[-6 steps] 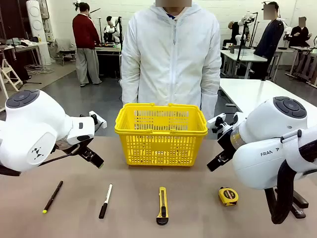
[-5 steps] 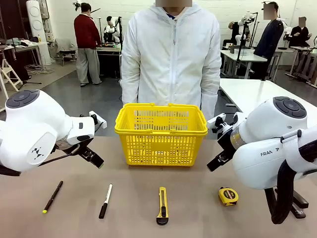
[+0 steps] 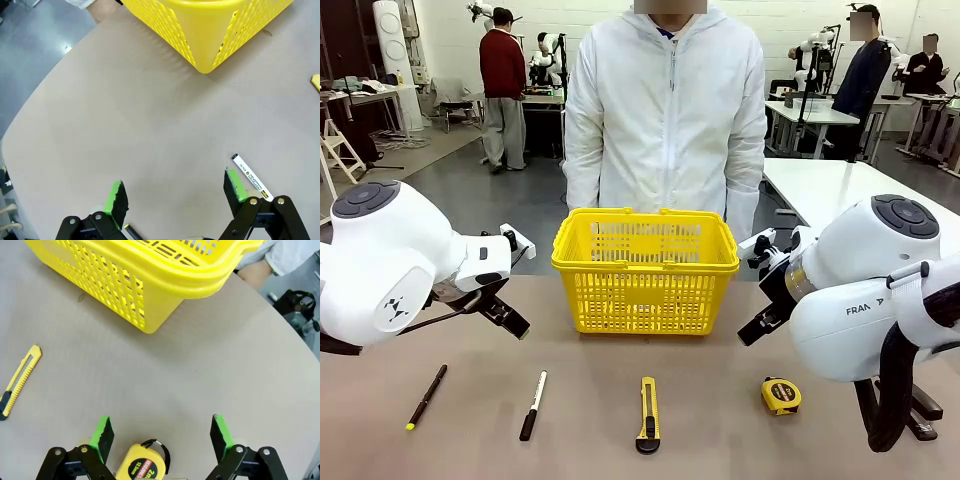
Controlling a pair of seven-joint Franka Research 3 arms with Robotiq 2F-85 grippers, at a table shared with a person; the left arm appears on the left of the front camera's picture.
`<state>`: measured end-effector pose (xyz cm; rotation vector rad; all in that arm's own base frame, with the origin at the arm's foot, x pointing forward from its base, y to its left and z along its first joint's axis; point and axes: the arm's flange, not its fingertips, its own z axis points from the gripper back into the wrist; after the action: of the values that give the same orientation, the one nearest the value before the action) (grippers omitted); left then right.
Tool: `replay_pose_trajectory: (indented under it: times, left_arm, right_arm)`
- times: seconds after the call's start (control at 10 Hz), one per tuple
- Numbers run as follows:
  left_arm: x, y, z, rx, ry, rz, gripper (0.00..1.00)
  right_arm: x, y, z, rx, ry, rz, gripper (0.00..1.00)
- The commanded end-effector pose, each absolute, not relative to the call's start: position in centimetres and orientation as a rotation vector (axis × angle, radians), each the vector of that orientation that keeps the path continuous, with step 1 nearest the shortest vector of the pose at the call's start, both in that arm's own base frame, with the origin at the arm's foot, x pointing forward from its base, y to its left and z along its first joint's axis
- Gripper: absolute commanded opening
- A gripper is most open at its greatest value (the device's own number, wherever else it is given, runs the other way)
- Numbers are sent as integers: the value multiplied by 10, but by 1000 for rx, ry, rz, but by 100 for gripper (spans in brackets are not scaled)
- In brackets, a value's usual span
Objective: Place the items the person wants into the basket.
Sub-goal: Pick up the item the person points to and place it in the Market Basket.
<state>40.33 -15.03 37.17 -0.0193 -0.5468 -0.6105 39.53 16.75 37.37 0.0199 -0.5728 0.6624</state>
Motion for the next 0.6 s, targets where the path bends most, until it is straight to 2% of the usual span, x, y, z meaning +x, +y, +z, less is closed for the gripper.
replay_pose_trajectory:
  times: [0.0,0.5]
  left_arm:
    - [403,-150,372,-19,-547,-610,100]
    - [403,-150,372,-19,-547,-611,100]
  right_arm:
    - [395,167,374,20,-573,662,100]
    - [395,167,374,20,-573,662,100]
